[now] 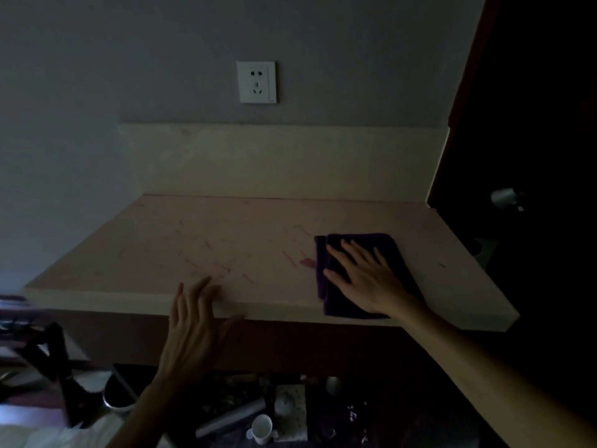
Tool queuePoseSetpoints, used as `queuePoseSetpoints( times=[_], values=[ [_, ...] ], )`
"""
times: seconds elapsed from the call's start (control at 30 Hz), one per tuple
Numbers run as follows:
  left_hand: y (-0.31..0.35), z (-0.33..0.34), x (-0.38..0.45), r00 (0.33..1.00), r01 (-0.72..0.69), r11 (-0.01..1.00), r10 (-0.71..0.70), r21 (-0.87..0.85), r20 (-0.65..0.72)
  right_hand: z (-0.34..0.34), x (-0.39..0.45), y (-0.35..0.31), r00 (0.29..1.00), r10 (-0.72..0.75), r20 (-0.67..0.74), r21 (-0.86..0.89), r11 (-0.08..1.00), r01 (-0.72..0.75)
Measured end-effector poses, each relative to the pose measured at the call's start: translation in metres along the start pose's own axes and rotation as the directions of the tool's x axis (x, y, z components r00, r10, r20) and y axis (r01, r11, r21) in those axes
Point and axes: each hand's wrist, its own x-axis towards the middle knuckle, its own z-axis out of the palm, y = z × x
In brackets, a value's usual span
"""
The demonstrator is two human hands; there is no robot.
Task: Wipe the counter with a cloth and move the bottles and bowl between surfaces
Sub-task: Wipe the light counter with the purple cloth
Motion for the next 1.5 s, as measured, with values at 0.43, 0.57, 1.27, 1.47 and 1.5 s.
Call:
queuePoseSetpoints(
  times=[0.43, 0.57, 1.27, 1.47, 1.5],
  values=[
    [-0.044, 0.025, 0.013, 0.981, -0.182, 0.983, 0.181, -0.015, -0.065, -0.001, 0.185, -0.025, 0.993, 0.120, -0.010, 0.002, 0.993, -0.120],
    [-0.041, 0.019, 0.011, 0.983, -0.174, 0.985, 0.173, -0.014, -0.066, 0.000, 0.154, -0.040, 0.995, 0.101, 0.004, 0.012, 0.995, -0.101],
    [-0.059, 0.017, 0.017, 0.949, -0.315, 0.948, 0.315, -0.053, -0.014, 0.012, 0.174, -0.102, 1.000, -0.025, 0.009, 0.033, 0.999, 0.025],
    [-0.058, 0.017, 0.018, 0.949, -0.313, 0.948, 0.311, -0.050, -0.046, 0.010, 0.231, -0.109, 1.000, 0.014, 0.021, 0.027, 1.000, -0.015],
    [-0.058, 0.017, 0.017, 0.951, -0.309, 0.950, 0.307, -0.048, -0.046, 0.009, 0.224, -0.111, 1.000, 0.013, 0.026, 0.023, 1.000, -0.013]
  ],
)
